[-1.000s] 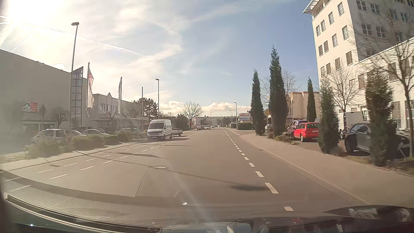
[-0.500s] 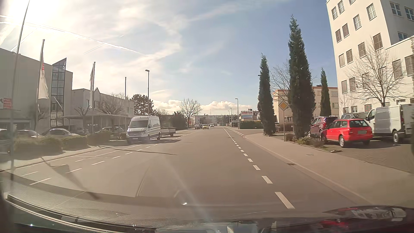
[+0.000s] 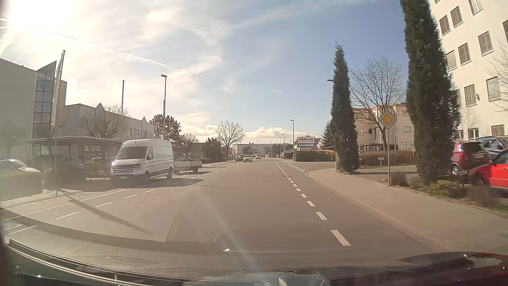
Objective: Follow the waypoints while adhering to traffic rules and regulations
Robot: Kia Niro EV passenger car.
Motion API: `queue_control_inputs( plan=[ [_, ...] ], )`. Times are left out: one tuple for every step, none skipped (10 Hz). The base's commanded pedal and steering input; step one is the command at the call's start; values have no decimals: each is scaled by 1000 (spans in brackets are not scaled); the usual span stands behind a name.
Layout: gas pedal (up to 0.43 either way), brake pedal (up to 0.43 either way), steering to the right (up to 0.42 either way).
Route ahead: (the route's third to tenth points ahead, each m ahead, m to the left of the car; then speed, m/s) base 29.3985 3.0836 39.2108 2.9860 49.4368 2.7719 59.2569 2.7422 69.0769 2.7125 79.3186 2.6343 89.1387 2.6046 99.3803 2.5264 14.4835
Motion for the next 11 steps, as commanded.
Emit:
queue_control_inputs(
  plan=[
    [169,0,0],
    [169,0,0],
    [169,0,0],
    [169,0,0],
    [169,0,0],
    [169,0,0],
    [169,0,-1],
    [169,0,-2],
    [169,0,-2],
    [169,0,-2],
    [169,0,-2]
  ],
)
